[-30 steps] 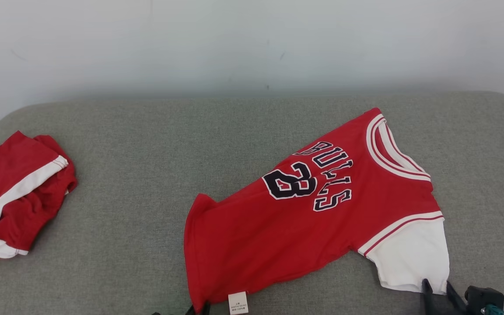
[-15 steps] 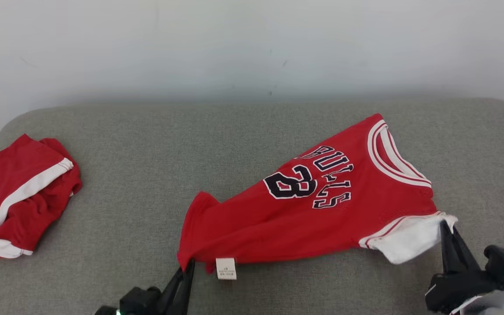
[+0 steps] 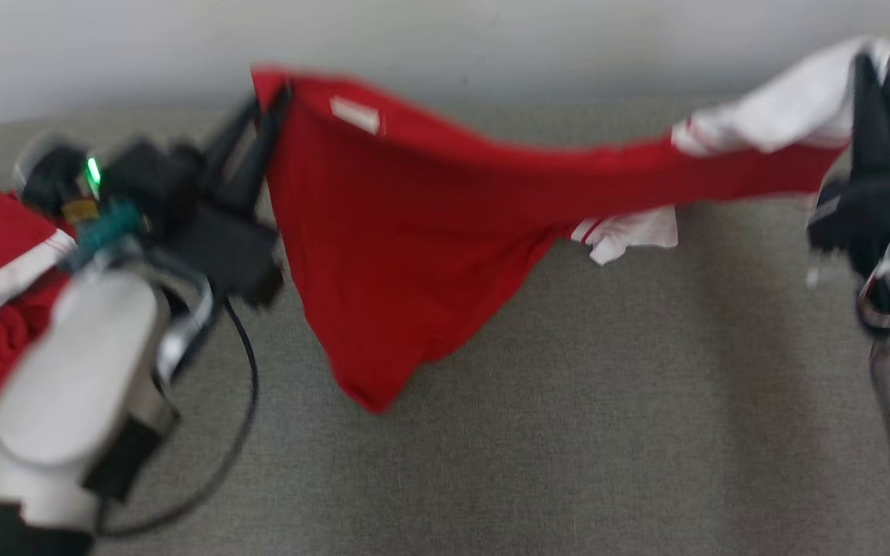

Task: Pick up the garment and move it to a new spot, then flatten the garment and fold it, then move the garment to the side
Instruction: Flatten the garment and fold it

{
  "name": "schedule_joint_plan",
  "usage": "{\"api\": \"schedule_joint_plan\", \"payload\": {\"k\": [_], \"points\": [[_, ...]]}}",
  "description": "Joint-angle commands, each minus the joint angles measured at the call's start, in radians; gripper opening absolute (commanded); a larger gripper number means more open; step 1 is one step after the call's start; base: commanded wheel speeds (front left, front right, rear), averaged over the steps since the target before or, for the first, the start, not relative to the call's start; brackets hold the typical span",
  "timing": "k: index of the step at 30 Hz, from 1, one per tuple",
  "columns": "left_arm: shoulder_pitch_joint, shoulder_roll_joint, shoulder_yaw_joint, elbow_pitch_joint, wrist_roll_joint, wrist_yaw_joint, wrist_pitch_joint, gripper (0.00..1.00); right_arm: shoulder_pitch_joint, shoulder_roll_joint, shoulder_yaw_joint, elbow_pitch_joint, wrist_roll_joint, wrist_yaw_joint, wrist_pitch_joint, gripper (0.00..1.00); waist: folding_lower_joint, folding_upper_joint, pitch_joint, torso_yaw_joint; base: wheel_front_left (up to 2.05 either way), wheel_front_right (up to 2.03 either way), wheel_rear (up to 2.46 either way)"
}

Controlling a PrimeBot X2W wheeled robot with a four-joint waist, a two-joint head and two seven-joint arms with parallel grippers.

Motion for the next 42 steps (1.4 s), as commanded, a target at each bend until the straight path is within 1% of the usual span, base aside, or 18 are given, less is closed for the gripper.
{"api": "schedule_joint_plan", "payload": {"k": [1, 3, 7, 10, 12, 16, 21, 23, 29, 34, 42], "points": [[-0.049, 0.018, -0.011, 0.0, -0.003, 0.002, 0.009, 0.0, -0.045, -0.009, 0.004, 0.003, 0.005, -0.002, 0.005, 0.0, -0.0001, -0.0001, 0.133, -0.021, 0.0, 0.0, 0.0], [-0.182, 0.045, -0.042, 0.01, -0.023, 0.002, 0.036, 0.0, -0.16, -0.02, 0.011, 0.023, 0.021, -0.002, 0.03, 0.0, -0.0001, -0.0001, 0.192, -0.023, 0.0, 0.0, 0.0], [-0.423, 0.081, -0.088, 0.076, -0.074, 0.002, 0.068, 0.0, -0.397, -0.035, 0.03, 0.075, 0.048, -0.002, 0.075, 0.0, -0.0001, -0.0001, 0.291, -0.03, 0.0, 0.0, 0.0], [-0.587, 0.094, -0.111, 0.139, -0.137, 0.002, 0.091, 0.0, -0.573, -0.03, 0.043, 0.124, 0.071, -0.002, 0.102, 0.0, -0.0001, -0.0001, 0.353, -0.043, 0.0, 0.0, 0.0], [-0.69, 0.102, -0.123, 0.181, -0.16, 0.002, 0.088, 0.0, -0.693, -0.025, 0.05, 0.166, 0.076, -0.002, 0.117, 0.0, -0.0001, -0.0001, 0.384, -0.049, 0.0, 0.0, 0.0], [-0.866, 0.106, -0.141, 0.266, -0.203, 0.002, 0.079, 0.0, -0.898, -0.018, 0.073, 0.256, 0.067, -0.002, 0.132, 0.0, -0.0001, -0.0001, 0.424, -0.061, 0.0, 0.0, 0.0], [-1.033, 0.099, -0.164, 0.38, -0.255, 0.002, 0.071, 0.0, -1.106, -0.01, 0.088, 0.364, 0.045, -0.002, 0.138, 0.0, -0.0001, -0.0001, 0.448, -0.073, 0.0, 0.0, 0.0], [-1.091, 0.1, -0.188, 0.418, -0.263, 0.002, 0.073, 0.0, -1.179, -0.004, 0.095, 0.404, 0.029, -0.002, 0.136, 0.0, -0.0001, -0.0001, 0.459, -0.077, 0.0, 0.0, 0.0], [-1.218, 0.086, -0.266, 0.515, -0.297, 0.002, 0.051, 0.0, -1.311, 0.004, 0.134, 0.502, -0.008, -0.002, 0.115, 0.0, -0.0001, -0.0001, 0.467, -0.083, 0.0, 0.0, 0.0], [-1.271, 0.061, -0.33, 0.579, -0.345, 0.002, 0.025, 0.0, -1.357, 0.003, 0.153, 0.56, -0.011, -0.002, 0.095, 0.0, -0.0001, -0.0001, 0.468, -0.071, 0.0, 0.0, 0.0], [-1.246, 0.06, -0.396, 0.609, -0.417, 0.002, -0.001, 0.0, -1.317, 0.02, 0.162, 0.591, -0.003, -0.002, 0.06, 0.0, -0.0001, -0.0001, 0.475, -0.089, 0.0, 0.0, 0.0]]}}
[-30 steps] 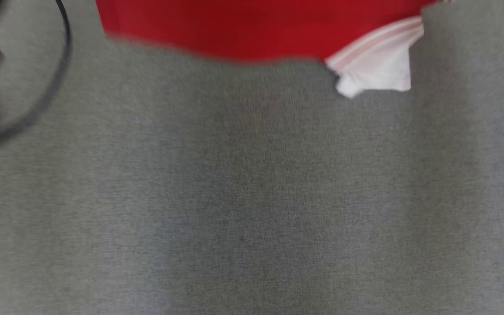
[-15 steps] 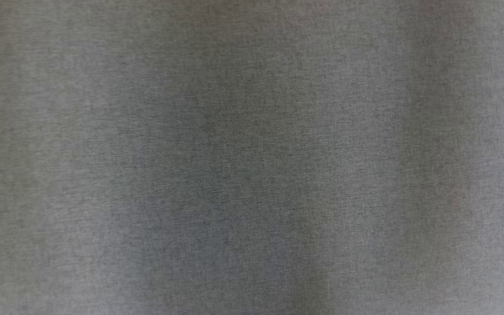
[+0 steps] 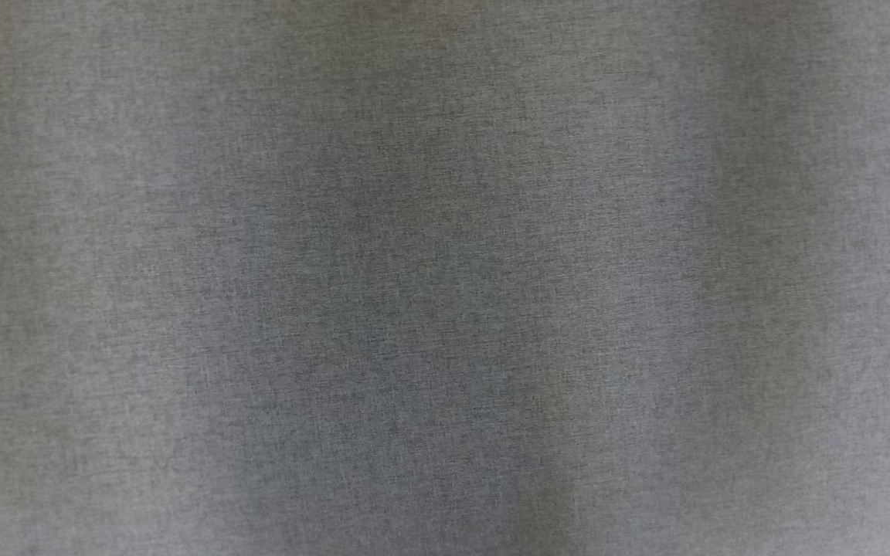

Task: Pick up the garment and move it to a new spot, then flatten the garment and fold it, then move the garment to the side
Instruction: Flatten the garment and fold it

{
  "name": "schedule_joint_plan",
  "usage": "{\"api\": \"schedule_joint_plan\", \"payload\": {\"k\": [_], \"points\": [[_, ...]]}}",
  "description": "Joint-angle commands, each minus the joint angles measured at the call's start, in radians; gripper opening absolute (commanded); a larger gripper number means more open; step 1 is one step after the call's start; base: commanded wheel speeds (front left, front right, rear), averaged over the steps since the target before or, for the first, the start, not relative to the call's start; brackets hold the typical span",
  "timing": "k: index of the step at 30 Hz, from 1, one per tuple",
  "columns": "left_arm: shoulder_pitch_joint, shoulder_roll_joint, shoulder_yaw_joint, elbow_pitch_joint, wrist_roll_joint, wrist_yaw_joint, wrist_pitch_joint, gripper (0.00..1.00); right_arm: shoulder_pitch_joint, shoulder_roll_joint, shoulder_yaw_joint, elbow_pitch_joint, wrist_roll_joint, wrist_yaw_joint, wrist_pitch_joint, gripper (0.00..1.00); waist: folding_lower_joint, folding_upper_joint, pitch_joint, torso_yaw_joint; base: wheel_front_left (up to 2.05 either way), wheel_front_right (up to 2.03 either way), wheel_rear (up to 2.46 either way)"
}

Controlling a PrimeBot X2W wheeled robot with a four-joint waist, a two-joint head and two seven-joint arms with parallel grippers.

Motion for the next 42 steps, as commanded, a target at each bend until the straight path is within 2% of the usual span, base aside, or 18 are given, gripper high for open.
{"api": "schedule_joint_plan", "payload": {"k": [1, 8, 13, 15, 18, 21, 27, 33, 39, 42], "points": [[0.02, 0.002, -0.011, -0.001, -0.013, 0.002, -0.012, 0.0, 0.017, 0.001, 0.003, 0.0, 0.008, -0.002, -0.011, 0.0, 0.0, -0.0002, 0.003, -0.004, 0.0, 0.0, 0.0], [0.124, 0.012, -0.041, 0.0, -0.095, 0.002, -0.085, 0.0, 0.148, 0.0, 0.011, -0.019, 0.039, -0.002, -0.049, 0.0, 0.0, -0.0002, -0.028, -0.014, 0.0, 0.0, 0.0], [0.276, 0.011, -0.013, -0.008, -0.116, 0.003, -0.115, 0.0, 0.345, -0.005, 0.035, -0.068, 0.092, -0.002, -0.097, 0.0, 0.0, -0.0002, -0.1, -0.016, 0.0, 0.0, 0.0], [0.346, 0.007, 0.019, -0.053, -0.112, 0.015, -0.118, 0.0, 0.44, -0.014, 0.049, -0.105, 0.119, -0.002, -0.111, 0.0, 0.0, -0.0002, -0.133, -0.015, 0.0, 0.0, 0.0], [0.499, 0.014, 0.078, -0.148, -0.089, 0.043, -0.117, 0.0, 0.597, -0.026, 0.066, -0.183, 0.165, -0.002, -0.125, 0.0, 0.0, -0.0002, -0.186, -0.019, 0.0, 0.0, 0.0], [0.657, 0.037, 0.142, -0.258, -0.064, 0.09, -0.117, 0.0, 0.745, -0.031, 0.076, -0.259, 0.203, -0.002, -0.132, 0.0, 0.0, -0.0002, -0.231, -0.029, 0.0, 0.0, 0.0], [1.0, 0.048, 0.255, -0.474, -0.029, 0.159, -0.117, 0.0, 1.034, -0.048, 0.079, -0.422, 0.232, -0.002, -0.125, 0.0, 0.0, -0.0002, -0.311, -0.026, 0.0, 0.0, 0.0], [1.299, 0.04, 0.315, -0.634, -0.001, 0.212, -0.117, 0.0, 1.342, -0.053, 0.006, -0.608, 0.224, -0.002, -0.094, 0.0, 0.0, -0.0002, -0.363, -0.003, 0.0, 0.0, 0.0], [1.53, 0.021, 0.359, -0.731, 0.034, 0.252, -0.117, 0.0, 1.627, -0.003, -0.097, -0.805, 0.182, -0.002, -0.029, 0.0, 0.0, -0.0002, -0.389, 0.005, 0.0, 0.0, 0.0], [1.597, 0.008, 0.373, -0.753, 0.04, 0.258, -0.117, 0.0, 1.706, 0.02, -0.12, -0.861, 0.161, -0.002, -0.006, 0.0, 0.0, -0.0002, -0.396, 0.004, 0.0, 0.0, 0.0]]}}
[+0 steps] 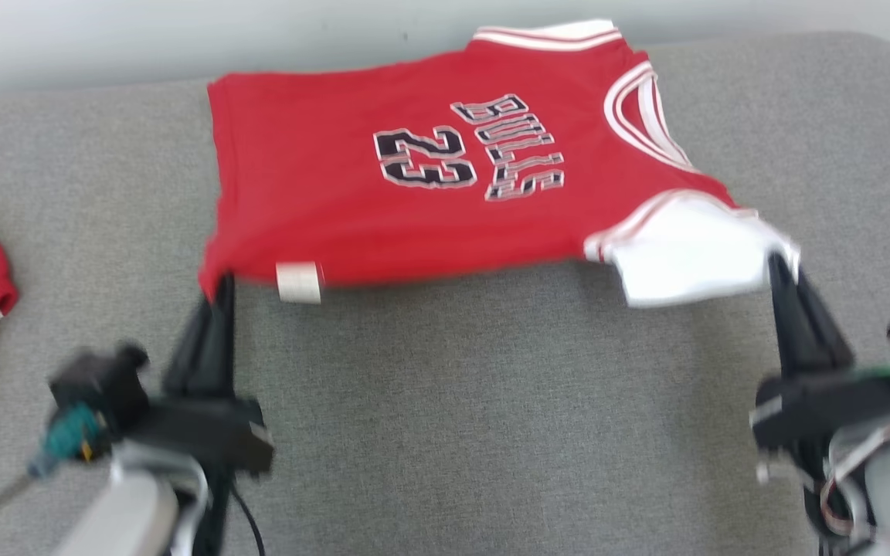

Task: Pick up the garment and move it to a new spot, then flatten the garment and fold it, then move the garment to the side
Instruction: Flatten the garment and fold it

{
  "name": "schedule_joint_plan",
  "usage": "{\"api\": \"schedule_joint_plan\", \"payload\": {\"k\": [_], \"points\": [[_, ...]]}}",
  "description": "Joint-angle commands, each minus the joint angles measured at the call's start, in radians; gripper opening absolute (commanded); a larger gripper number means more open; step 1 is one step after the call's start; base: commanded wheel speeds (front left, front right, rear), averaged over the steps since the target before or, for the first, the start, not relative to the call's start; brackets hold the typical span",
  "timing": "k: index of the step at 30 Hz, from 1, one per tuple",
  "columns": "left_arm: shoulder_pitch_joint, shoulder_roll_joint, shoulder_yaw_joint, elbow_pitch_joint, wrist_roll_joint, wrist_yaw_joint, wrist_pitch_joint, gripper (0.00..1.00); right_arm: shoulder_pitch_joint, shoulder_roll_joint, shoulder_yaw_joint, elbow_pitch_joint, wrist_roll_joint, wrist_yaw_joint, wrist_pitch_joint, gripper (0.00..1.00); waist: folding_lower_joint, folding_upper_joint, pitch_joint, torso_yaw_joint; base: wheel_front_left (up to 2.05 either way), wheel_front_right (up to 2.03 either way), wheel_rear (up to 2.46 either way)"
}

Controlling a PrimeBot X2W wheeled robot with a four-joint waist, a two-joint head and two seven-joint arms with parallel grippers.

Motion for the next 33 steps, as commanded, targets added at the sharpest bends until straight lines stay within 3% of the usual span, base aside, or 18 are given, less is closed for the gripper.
{"api": "schedule_joint_plan", "payload": {"k": [1, 11, 21, 27, 33], "points": [[0.031, -0.009, 0.007, -0.004, 0.012, 0.003, -0.003, 0.0, 0.03, 0.008, -0.013, -0.017, -0.013, -0.002, 0.006, 0.0, 0.0002, 0.0002, -0.011, 0.003, 0.0, 0.0, 0.0], [0.306, -0.087, 0.094, -0.005, 0.063, -0.01, -0.003, 0.0, 0.34, 0.118, -0.104, -0.179, -0.077, -0.002, 0.08, 0.0, 0.0002, 0.0002, -0.075, 0.014, 0.0, 0.0, 0.0], [0.491, -0.155, 0.165, 0.045, 0.132, -0.047, -0.004, 0.0, 0.585, 0.188, -0.161, -0.231, -0.102, -0.002, 0.121, 0.0, 0.0002, 0.0002, -0.144, 0.046, 0.0, 0.0, 0.0], [0.524, -0.179, 0.182, 0.082, 0.15, -0.078, -0.004, 0.0, 0.636, 0.2, -0.14, -0.214, -0.122, -0.002, 0.129, 0.0, 0.0002, 0.0002, -0.155, 0.052, 0.0, 0.0, 0.0], [0.482, -0.195, 0.164, 0.107, 0.186, -0.097, -0.004, 0.0, 0.589, 0.203, -0.122, -0.21, -0.111, -0.002, 0.128, 0.0, 0.0002, 0.0002, -0.152, 0.058, 0.0, 0.0, 0.0]]}}
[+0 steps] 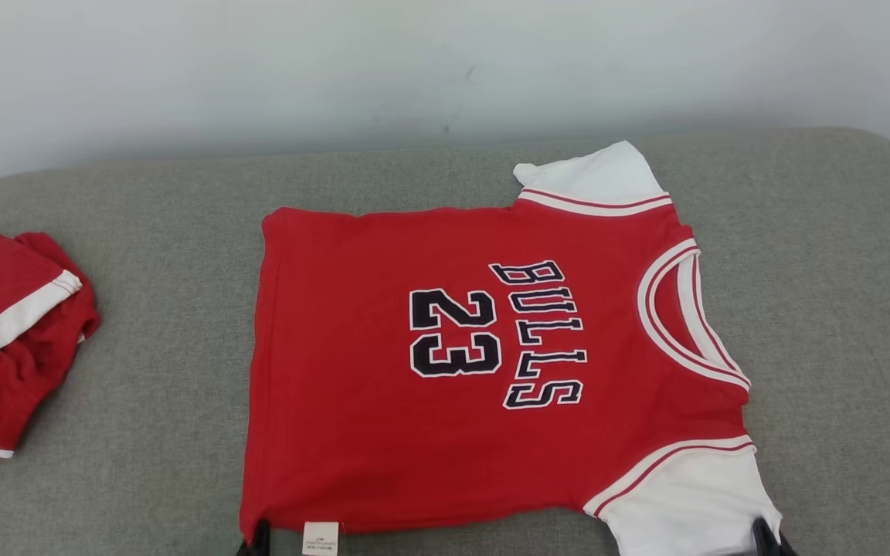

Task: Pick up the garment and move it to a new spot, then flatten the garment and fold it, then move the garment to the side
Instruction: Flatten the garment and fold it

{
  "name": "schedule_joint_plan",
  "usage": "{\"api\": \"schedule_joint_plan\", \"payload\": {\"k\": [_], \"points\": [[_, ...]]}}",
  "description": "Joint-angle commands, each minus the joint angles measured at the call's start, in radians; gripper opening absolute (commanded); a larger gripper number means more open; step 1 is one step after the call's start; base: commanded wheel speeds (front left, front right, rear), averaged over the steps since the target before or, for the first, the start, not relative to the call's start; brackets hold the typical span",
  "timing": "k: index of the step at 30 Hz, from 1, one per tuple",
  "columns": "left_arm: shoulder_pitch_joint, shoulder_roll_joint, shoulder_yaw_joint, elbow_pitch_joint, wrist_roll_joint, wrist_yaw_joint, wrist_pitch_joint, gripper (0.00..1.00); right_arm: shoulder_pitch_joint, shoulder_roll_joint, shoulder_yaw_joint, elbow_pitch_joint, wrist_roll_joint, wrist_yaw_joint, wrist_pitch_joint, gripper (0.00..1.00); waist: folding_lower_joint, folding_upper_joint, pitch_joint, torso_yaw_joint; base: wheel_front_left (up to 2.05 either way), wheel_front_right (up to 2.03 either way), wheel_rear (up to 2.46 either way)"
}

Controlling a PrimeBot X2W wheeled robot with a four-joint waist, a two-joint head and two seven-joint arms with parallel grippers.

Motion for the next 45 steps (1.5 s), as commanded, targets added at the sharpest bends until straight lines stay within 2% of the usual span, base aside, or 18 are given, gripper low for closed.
{"api": "schedule_joint_plan", "payload": {"k": [1, 8, 13, 20, 27, 33, 43, 44, 45], "points": [[-0.023, -0.001, -0.003, 0.005, 0.014, -0.005, -0.004, 0.0, -0.025, -0.002, 0.001, -0.007, 0.003, -0.002, 0.003, 0.0, 0.0001, 0.0, 0.003, 0.003, 0.0, 0.0, 0.0], [-0.098, 0.016, -0.02, 0.019, 0.029, -0.024, 0.014, 0.0, -0.135, -0.058, 0.021, 0.006, 0.003, -0.002, 0.032, 0.0, 0.0001, 0.0, 0.007, 0.005, 0.0, 0.0, 0.0], [-0.169, 0.027, -0.023, 0.042, 0.034, -0.037, 0.028, 0.0, -0.256, -0.108, 0.042, 0.08, 0.026, -0.002, 0.037, 0.0, 0.0001, 0.0, 0.017, 0.01, 0.0, 0.0, 0.0], [-0.267, 0.036, -0.025, 0.107, 0.038, -0.055, 0.041, 0.0, -0.457, -0.151, 0.079, 0.242, 0.05, -0.002, 0.029, 0.0, 0.0001, 0.0, 0.039, 0.016, 0.0, 0.0, 0.0], [-0.364, 0.037, -0.04, 0.192, 0.052, -0.078, 0.042, 0.0, -0.657, -0.182, 0.112, 0.47, 0.053, -0.002, -0.001, 0.0, 0.0001, 0.0, 0.066, 0.028, 0.0, 0.0, 0.0], [-0.439, 0.034, -0.062, 0.256, 0.073, -0.095, 0.034, 0.0, -0.792, -0.177, 0.141, 0.65, 0.048, -0.002, -0.053, 0.0, 0.0001, 0.0, 0.082, 0.038, 0.0, 0.0, 0.0], [-0.523, 0.03, -0.095, 0.328, 0.091, -0.119, 0.021, 0.0, -0.935, -0.169, 0.192, 0.857, 0.054, -0.002, -0.133, 0.0, 0.0001, 0.0, 0.091, 0.03, 0.0, 0.0, 0.0], [-0.528, 0.031, -0.098, 0.337, 0.095, -0.12, 0.02, 0.0, -0.944, -0.169, 0.195, 0.874, 0.056, -0.002, -0.145, 0.44, 0.0001, 0.0, 0.091, 0.029, 0.0, 0.0, 0.0], [-0.534, 0.032, -0.098, 0.344, 0.1, -0.119, 0.017, 0.45, -0.951, -0.167, 0.2, 0.889, 0.058, -0.002, -0.154, 1.0, 0.0001, 0.0, 0.089, 0.028, 0.0, 0.0, 0.0]]}}
